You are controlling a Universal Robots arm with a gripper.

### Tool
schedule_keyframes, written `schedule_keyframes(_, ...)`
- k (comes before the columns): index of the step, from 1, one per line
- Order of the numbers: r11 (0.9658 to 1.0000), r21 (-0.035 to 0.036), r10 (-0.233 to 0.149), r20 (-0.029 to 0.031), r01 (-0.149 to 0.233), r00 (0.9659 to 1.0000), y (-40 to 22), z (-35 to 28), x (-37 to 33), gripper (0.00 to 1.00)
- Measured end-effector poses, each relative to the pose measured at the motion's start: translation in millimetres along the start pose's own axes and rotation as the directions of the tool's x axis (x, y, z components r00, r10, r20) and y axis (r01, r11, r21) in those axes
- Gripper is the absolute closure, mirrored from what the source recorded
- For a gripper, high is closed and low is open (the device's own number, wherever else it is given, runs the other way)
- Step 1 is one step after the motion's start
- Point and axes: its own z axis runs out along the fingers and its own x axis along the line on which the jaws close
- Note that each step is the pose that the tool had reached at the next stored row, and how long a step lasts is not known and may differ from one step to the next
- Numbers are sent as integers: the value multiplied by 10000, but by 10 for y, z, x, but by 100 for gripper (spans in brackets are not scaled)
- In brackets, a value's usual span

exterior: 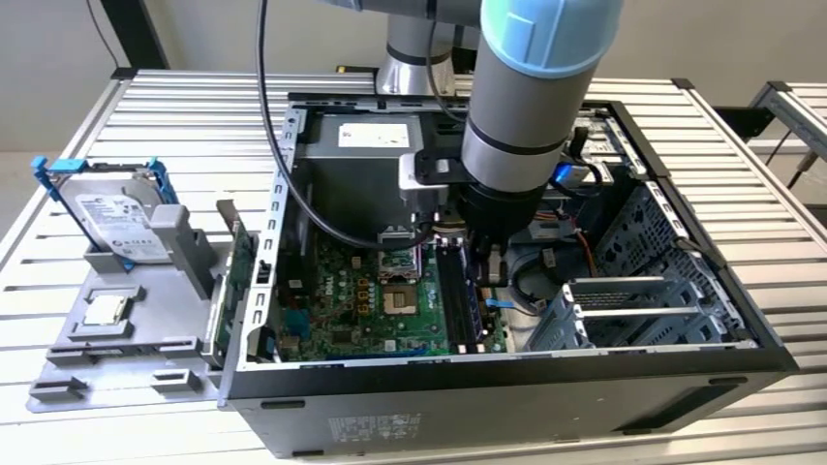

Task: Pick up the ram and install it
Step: 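Press down the ram until it locks into place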

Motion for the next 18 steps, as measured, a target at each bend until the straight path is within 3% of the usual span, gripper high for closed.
schedule_keyframes(8, 10000, 1, 67, -23, -67, 10000, 20, 124, 12, 100)
schedule_keyframes(10, 10000, 0, 69, -35, -69, 10000, 20, 118, 8, 100)
schedule_keyframes(12, 10000, 4, 74, 25, -74, 10000, 17, 60, 0, 100)
schedule_keyframes(14, 10000, -1, 71, -8, -71, 10000, 13, -41, 1, 100)
schedule_keyframes(18, 10000, 0, 71, -5, -71, 10000, 3, -222, -10, 100)
